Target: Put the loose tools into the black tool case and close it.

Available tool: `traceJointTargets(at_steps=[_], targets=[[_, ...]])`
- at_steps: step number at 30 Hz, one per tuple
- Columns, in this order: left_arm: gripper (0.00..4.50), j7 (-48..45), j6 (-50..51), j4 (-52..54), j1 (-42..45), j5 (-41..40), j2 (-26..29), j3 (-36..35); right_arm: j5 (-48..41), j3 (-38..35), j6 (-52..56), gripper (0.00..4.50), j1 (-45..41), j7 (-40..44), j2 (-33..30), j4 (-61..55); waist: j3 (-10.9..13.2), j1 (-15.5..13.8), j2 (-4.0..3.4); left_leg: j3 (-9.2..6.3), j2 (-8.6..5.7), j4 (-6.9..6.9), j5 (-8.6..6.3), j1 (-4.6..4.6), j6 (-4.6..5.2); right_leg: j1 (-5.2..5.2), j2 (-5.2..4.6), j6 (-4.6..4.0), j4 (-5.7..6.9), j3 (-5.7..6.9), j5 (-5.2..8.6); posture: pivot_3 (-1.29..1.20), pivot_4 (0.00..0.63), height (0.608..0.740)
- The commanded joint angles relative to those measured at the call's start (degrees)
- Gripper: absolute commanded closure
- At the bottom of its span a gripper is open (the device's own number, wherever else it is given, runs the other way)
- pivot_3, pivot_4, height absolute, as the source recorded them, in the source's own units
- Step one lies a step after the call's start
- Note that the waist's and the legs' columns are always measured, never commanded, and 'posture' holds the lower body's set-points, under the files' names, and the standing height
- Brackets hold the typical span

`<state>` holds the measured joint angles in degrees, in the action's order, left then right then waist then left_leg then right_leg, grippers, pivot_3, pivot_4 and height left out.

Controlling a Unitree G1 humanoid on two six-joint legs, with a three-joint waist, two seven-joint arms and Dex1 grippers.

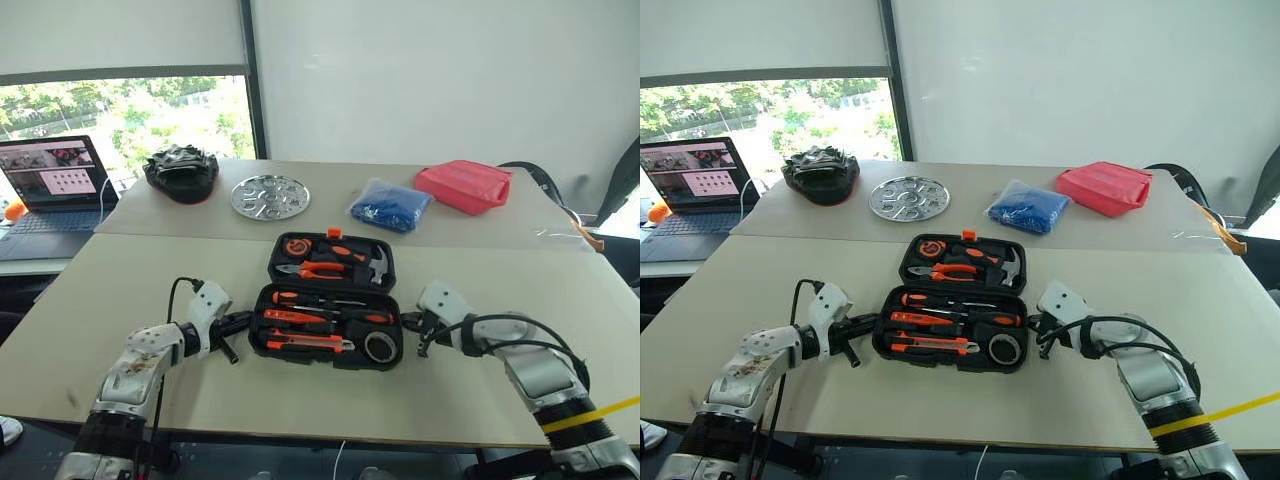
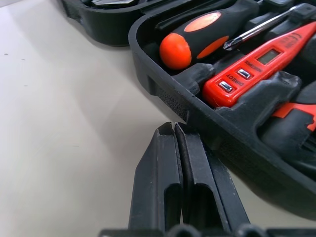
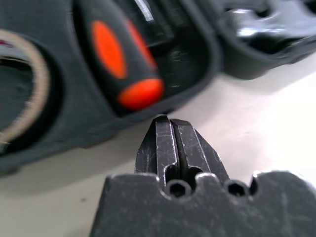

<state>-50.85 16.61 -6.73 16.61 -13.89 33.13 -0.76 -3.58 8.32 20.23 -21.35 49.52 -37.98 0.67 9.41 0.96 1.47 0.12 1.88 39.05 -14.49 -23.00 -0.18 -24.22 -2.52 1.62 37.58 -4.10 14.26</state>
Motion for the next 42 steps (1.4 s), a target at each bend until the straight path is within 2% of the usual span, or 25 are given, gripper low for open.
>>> traceJointTargets(at_steps=[1, 16, 19, 21, 22, 25, 27, 30, 33, 34, 37, 42], targets=[[4.37, -3.65, -0.55, 6.83, -2.51, -2.60, 0.12, 1.37, -2.16, -0.75, 1.31, 4.50, 1.58, 1.87, -0.88, -6.67, 0.00, 0.00, 0.00, 0.00, 0.01, -0.01, 0.00, -0.02, 0.00, 0.00, 0.00, 0.00, -0.02, 0.00, 0.00, 0.00, 0.150, 0.740], [4.37, -0.89, 3.76, 17.01, -14.33, -4.03, 2.92, -3.54, -3.62, -2.10, 9.23, 4.50, 11.76, 1.35, -3.29, -19.89, 0.00, 0.15, 0.00, 0.01, 0.04, -0.04, -0.01, 0.10, 0.00, 0.07, 0.02, 0.02, -0.05, -0.01, 0.02, 0.00, 0.150, 0.740], [4.37, -0.20, 3.94, 16.63, -14.67, -3.77, 3.71, -4.61, -2.93, -3.65, 8.01, 4.50, 12.37, 0.63, -4.20, -18.59, 0.00, 0.10, 0.01, 0.02, 0.03, -0.03, -0.01, 0.12, 0.00, 0.10, 0.02, 0.02, -0.05, -0.01, 0.02, 0.00, 0.150, 0.740], [4.37, -0.93, 7.56, 16.52, -13.67, -7.39, 4.58, -7.15, -7.64, -7.62, 10.22, 4.50, 11.72, 2.04, -3.93, -19.09, 0.00, 0.09, 0.01, 0.02, 0.03, -0.02, 0.00, 0.12, 0.00, 0.10, 0.02, 0.02, -0.04, -0.01, 0.02, 0.00, 0.150, 0.740], [4.14, -1.49, 9.83, 16.91, -13.06, -9.74, 5.16, -8.45, -10.24, -9.56, 12.27, 4.50, 11.28, 2.87, -3.97, -19.69, 0.01, 0.09, 0.02, 0.01, 0.03, -0.02, 0.00, 0.12, 0.00, 0.09, 0.02, 0.02, -0.03, -0.01, 0.02, 0.00, 0.150, 0.740], [3.31, -2.95, 17.51, 17.72, -10.46, -15.11, 7.95, -10.62, -16.33, -12.35, 17.54, 3.66, 9.75, 6.60, -6.23, -20.87, 0.02, 0.11, 0.02, 0.00, 0.05, -0.01, 0.00, 0.11, 0.00, 0.08, 0.04, 0.02, -0.01, -0.01, 0.02, 0.00, 0.150, 0.740], [2.52, -2.18, 24.45, 16.47, -7.03, -17.02, 10.55, -10.84, -20.30, -14.48, 21.43, 2.91, 6.62, 6.03, -5.75, -20.41, 0.04, 0.14, 0.07, -0.01, 0.05, 0.00, 0.00, 0.13, 0.00, 0.11, 0.04, 0.02, 0.00, 0.00, 0.02, 0.00, 0.150, 0.740], [1.45, -1.61, 38.06, 10.54, 4.08, -22.52, 12.90, -11.30, -27.45, -16.18, 34.62, 1.97, -1.87, 4.41, -5.43, -17.37, 0.08, 0.29, 0.12, -0.01, 0.03, 0.02, 0.01, 0.20, 0.02, 0.16, 0.05, 0.02, 0.07, -0.01, 0.02, 0.00, 0.150, 0.740], [0.46, 0.32, 45.59, 4.44, 13.85, -20.06, 13.73, -6.26, -26.99, -12.82, 45.34, 0.93, -10.73, 1.24, -5.76, -11.92, 0.14, 0.39, 0.23, -0.08, 0.03, 0.08, 0.11, 0.15, 0.05, 0.13, 0.10, -0.01, 0.13, 0.03, 0.00, 0.00, 0.150, 0.740], [0.11, 1.36, 47.03, 1.53, 17.22, -18.40, 13.35, -4.24, -27.91, -12.75, 48.29, 0.88, -13.90, 0.69, -4.79, -9.50, 0.13, 0.39, 0.22, -0.09, 0.00, 0.07, 0.14, 0.09, 0.04, 0.05, 0.10, -0.02, 0.09, 0.03, -0.02, 0.00, 0.150, 0.740], [0.02, 5.44, 49.69, -7.58, 27.07, -16.04, 9.09, -2.62, -28.00, -12.07, 56.92, 0.88, -23.08, -3.06, -1.35, -1.11, 0.15, 0.31, 0.24, -0.09, -0.04, -0.02, 0.15, 0.00, 0.03, -0.04, 0.08, -0.02, 0.05, 0.03, -0.02, 0.00, 0.150, 0.740], [0.02, 9.21, 50.55, -17.41, 36.58, -12.43, 3.62, 0.12, -22.88, -8.50, 60.18, 0.88, -32.61, -9.73, 2.77, 11.54, 0.15, 0.25, 0.24, -0.14, -0.04, -0.05, 0.17, -0.30, 0.01, -0.27, 0.05, -0.05, 0.09, 0.10, -0.03, 0.00, 0.150, 0.740]])
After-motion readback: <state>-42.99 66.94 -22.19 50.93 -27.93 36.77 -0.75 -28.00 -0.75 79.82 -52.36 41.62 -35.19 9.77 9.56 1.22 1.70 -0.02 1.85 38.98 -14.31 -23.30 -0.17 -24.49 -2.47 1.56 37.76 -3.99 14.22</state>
